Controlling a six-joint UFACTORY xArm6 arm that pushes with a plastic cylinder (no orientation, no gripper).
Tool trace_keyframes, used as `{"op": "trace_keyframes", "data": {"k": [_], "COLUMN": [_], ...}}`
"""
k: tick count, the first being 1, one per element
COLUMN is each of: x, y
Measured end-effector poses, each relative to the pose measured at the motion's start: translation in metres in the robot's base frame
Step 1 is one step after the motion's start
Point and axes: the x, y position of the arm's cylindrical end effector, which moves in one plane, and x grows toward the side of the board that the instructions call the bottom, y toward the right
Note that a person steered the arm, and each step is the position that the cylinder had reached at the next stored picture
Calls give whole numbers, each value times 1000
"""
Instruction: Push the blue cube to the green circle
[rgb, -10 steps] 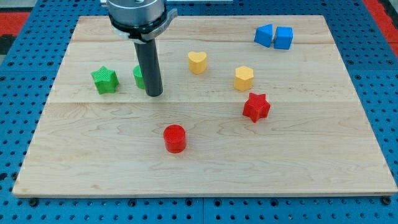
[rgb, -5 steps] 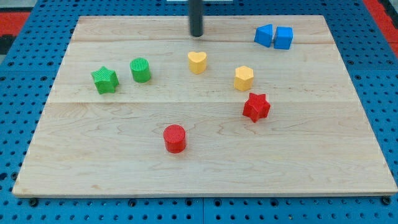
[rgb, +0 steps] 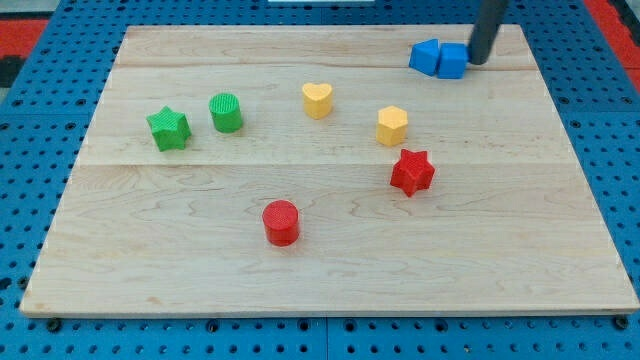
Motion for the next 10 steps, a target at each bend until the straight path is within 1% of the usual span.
{"op": "trace_keyframes", "data": {"k": [1,2,3,4,5,6,7,8,9,10], "x": [8,8,-27,-62,-2,39,43,57,39,36], "y": [-62,-141,-164,-159,-200,-255,-247,-262,-265,-298]}}
